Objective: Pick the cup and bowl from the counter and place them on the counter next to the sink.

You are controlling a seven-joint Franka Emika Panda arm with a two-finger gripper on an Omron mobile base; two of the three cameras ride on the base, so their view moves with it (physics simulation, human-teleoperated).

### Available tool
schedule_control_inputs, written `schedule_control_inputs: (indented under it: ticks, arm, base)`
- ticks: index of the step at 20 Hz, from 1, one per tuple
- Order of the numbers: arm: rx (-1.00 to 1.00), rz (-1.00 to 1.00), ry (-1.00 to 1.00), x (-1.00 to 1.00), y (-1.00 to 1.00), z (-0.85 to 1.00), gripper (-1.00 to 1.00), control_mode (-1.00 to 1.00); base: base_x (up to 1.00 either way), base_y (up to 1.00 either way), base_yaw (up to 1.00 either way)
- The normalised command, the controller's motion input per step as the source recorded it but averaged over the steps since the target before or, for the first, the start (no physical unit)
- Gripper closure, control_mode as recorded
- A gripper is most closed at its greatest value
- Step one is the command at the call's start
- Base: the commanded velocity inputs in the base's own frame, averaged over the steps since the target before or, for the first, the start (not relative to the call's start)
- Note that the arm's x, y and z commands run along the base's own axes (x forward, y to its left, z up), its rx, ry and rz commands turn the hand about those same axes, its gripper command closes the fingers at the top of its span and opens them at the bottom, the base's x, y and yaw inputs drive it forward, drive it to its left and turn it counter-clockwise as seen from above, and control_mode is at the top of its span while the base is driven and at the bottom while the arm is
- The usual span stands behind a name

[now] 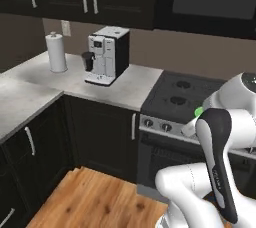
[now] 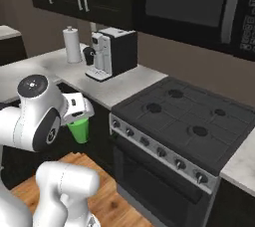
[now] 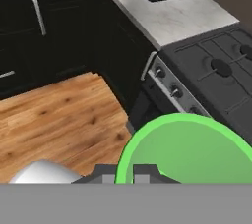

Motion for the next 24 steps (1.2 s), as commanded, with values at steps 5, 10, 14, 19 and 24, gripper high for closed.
schedule_control_inputs:
  ticks: [5,10,14,19,24]
  arm:
    - [0.0,0.0,0.0,0.0,0.0,0.0,1.0,1.0]
    - [0.0,0.0,0.0,0.0,0.0,0.0,1.0,1.0]
    - [0.0,0.0,0.0,0.0,0.0,0.0,1.0,1.0]
    - [0.0,0.0,0.0,0.0,0.0,0.0,1.0,1.0]
    - [0.0,0.0,0.0,0.0,0.0,0.0,1.0,1.0]
  base:
    - [-0.2,0.0,0.8]
    - [-0.13,-0.01,0.82]
    - [-0.06,-0.08,0.82]
    - [0.07,-0.14,0.7]
    - [0.81,0.06,0.11]
